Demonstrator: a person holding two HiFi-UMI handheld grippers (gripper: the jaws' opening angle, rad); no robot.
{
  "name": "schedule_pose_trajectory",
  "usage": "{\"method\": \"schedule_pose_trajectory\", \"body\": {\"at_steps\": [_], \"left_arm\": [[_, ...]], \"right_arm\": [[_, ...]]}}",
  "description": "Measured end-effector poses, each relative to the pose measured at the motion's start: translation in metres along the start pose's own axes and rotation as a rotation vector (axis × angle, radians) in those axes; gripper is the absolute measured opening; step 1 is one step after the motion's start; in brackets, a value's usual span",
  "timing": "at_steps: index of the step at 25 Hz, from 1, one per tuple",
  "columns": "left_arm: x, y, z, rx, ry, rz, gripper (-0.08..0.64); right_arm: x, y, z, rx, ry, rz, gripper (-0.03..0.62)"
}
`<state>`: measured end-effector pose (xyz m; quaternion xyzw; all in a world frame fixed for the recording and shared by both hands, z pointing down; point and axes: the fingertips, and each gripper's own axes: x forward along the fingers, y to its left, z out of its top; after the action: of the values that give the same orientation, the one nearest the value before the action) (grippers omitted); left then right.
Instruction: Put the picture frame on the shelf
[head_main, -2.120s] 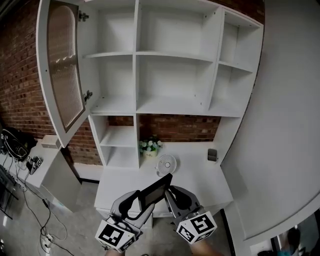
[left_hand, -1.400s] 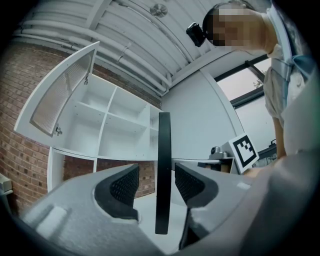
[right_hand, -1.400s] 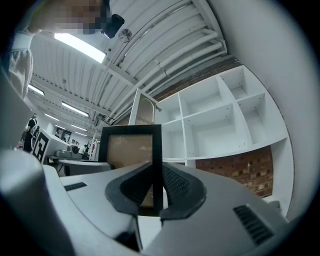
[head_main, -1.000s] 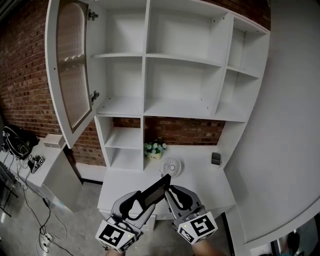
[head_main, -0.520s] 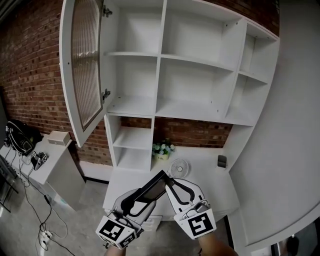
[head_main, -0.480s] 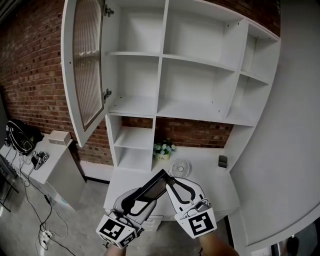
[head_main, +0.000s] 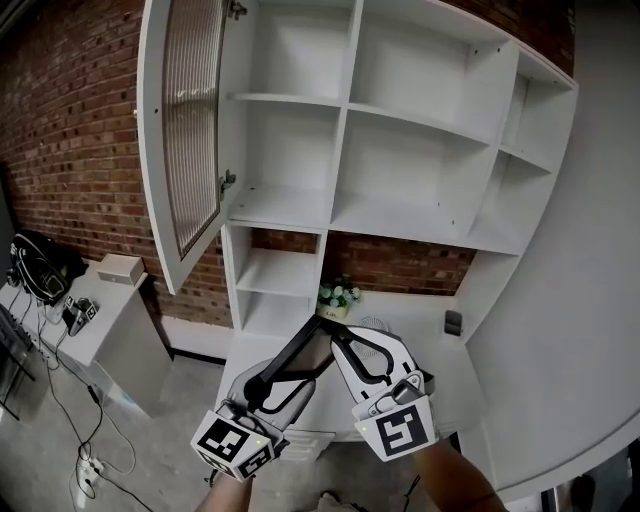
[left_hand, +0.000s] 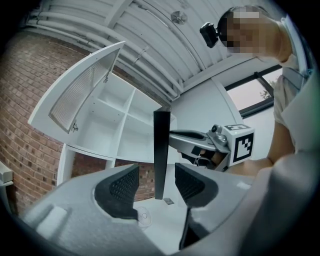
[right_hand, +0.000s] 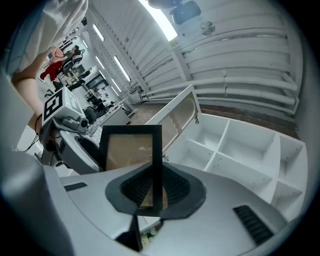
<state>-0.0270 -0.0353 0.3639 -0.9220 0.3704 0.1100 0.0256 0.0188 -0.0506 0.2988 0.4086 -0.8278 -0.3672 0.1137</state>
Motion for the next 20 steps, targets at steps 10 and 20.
{"method": "schedule_pose_trajectory", "body": {"at_steps": [10,20], "left_arm": [[0.039,0.056,0.012,0.005,-0.035,0.014,0.229],[0.099,0.113,0.023,0.058,-0.049,0.021,0.229]], "right_arm": [[0.069,-0.036,0.002,-0.188,-0.028,0.040,0.067],[0.138,-0.074,-0.024,-0.282,-0.029,0.067,0.067]]}}
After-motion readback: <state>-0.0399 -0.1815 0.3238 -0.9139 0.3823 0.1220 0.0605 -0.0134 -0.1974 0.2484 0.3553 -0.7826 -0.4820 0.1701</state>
